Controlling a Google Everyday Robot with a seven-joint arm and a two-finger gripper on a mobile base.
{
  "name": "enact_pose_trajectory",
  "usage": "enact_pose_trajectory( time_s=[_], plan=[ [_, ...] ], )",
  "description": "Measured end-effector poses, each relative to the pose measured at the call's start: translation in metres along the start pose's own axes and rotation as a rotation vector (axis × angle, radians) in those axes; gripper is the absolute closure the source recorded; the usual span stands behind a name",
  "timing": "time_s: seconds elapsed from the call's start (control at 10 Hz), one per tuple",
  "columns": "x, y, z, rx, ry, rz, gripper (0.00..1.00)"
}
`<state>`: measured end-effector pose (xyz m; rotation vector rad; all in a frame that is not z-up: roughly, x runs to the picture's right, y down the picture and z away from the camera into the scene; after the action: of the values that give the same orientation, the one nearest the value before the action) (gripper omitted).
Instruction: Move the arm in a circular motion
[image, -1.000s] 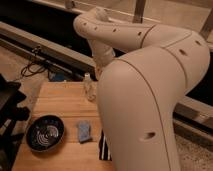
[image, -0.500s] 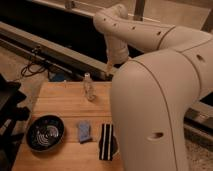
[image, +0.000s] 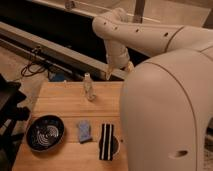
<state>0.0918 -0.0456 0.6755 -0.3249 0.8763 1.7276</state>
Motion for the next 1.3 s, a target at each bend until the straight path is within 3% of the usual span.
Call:
enact_pose_trajectory(
  time_s=[0.3, 0.7, 0.9, 1.0, 1.1, 1.3],
  plan=[
    [-0.037, -0.032, 0.009, -0.087, 0.005, 0.075, 0.20],
    [-0.089, -0.109, 0.030, -0.219, 0.010, 0.137, 0.20],
    [-0.118, -0.162, 0.043, -0.343, 0.012, 0.182, 0.20],
    [-0.124, -0.174, 0.047, -0.380, 0.015, 0.192, 0.20],
    [-0.128, -0.188, 0.052, -0.398, 0.016, 0.187, 0.20],
    [-0.114, -0.200, 0.055, -0.371, 0.029, 0.168, 0.20]
  ],
)
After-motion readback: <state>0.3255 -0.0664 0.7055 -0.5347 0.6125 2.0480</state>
